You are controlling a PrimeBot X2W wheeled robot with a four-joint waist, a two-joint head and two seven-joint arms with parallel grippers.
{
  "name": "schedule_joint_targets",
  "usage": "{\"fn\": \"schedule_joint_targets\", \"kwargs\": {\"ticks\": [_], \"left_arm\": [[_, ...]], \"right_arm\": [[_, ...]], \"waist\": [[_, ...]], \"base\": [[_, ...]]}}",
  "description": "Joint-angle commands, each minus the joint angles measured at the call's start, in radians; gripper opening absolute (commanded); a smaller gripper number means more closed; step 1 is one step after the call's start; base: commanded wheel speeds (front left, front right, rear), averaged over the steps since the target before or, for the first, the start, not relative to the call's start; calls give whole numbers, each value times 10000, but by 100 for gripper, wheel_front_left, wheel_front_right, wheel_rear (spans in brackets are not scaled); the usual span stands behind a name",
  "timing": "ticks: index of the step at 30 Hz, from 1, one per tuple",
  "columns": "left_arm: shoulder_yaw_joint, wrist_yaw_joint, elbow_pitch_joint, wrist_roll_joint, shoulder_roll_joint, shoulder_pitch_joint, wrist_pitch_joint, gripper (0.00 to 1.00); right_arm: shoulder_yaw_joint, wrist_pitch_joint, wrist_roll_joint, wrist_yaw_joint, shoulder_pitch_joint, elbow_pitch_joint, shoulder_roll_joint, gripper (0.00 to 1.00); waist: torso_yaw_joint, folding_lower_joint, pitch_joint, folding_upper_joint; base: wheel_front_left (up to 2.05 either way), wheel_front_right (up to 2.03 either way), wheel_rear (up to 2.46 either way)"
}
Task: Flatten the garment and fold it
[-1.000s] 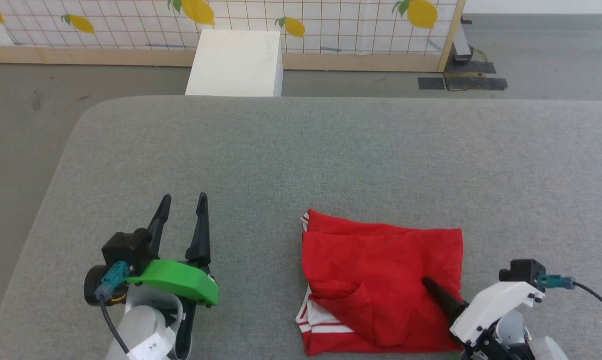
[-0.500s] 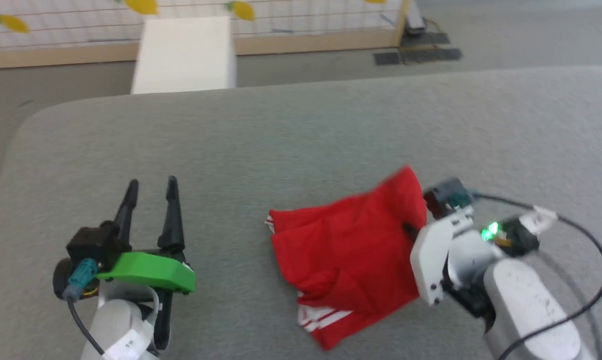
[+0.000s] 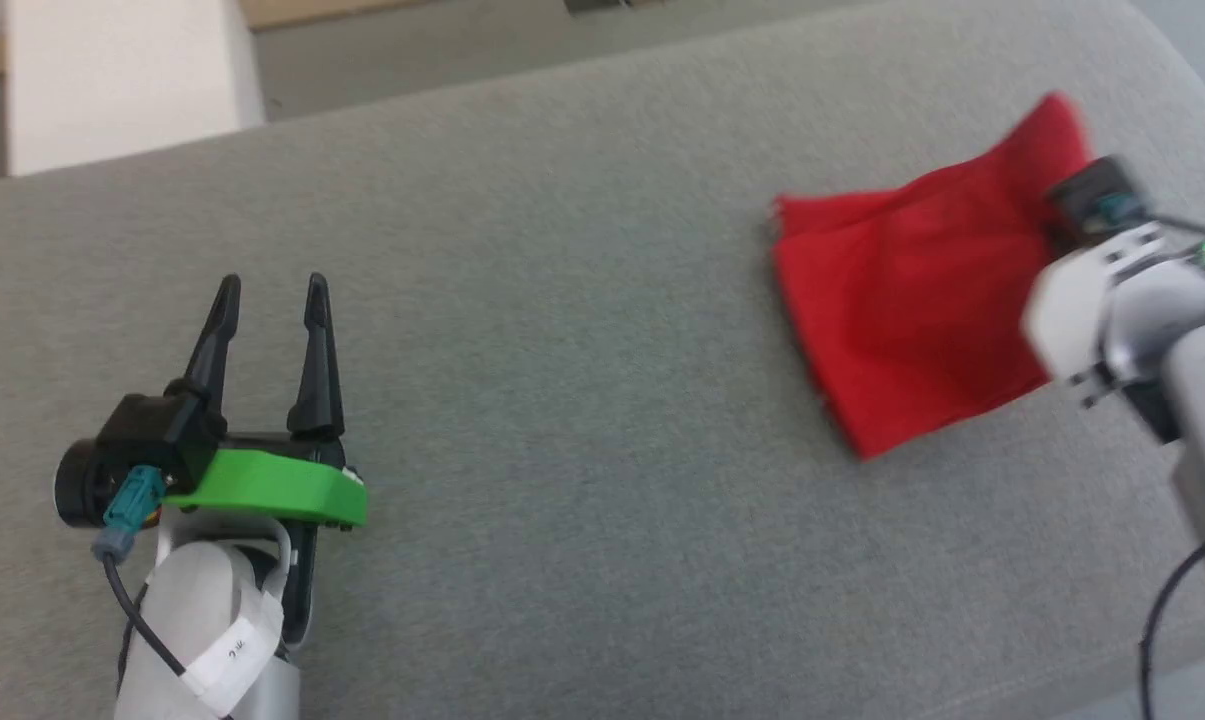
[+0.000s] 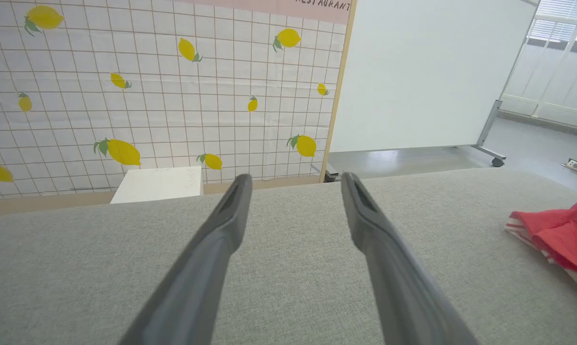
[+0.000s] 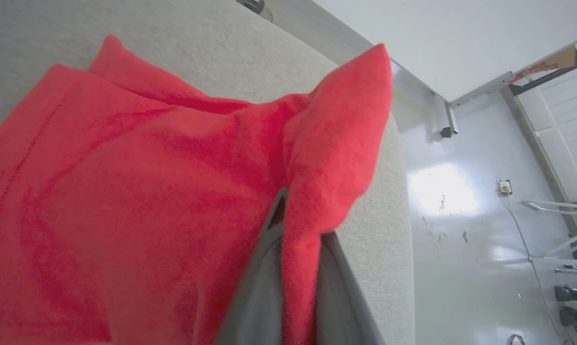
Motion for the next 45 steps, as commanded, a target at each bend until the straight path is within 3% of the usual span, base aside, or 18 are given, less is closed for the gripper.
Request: {"fn": "schedule_joint_targets", "kwargs": {"ticks": [1,14,28,30,36,41,45], "left_arm": [[-23,-67,-45,72,131,-192,-36,100],[-585,-69,-269,68,740,-809,73,100],[-780,-39,-464,-129,1087,-700,213,100],[-820,-13,-353,-186,1045,-647,179,100],[-892,34,58,-350,739,-482,50,100],[-919,64,503,-514,355,-212,-18,100],[-767,118,618,-654,97,65,-30,100]], "right_arm": [[-245,-219,-96,-19,-272,266,-61,0],[-3661,-1864,-1532,-19,-1148,2035,-671,0],[-6015,-2620,-3170,-19,-1402,1946,-800,0],[-6426,-2725,-3346,-19,-1439,2301,-865,100],[-6721,-3825,-3066,-19,-1343,2928,-891,100],[-6016,-4931,-2181,-19,-1089,3343,-903,100],[-5418,-5473,-1176,-19,-611,2956,-640,100]], "waist": [[-820,-1,945,-1],[-301,-1,2188,-1],[616,-1,2546,-1],[729,-1,2295,-1],[920,-1,1331,-1],[1279,-1,263,-1],[1630,-1,-505,-1]], "base": [[0,0,0],[0,0,0],[0,0,0],[0,0,0],[0,0,0],[0,0,0],[0,0,0]]}}
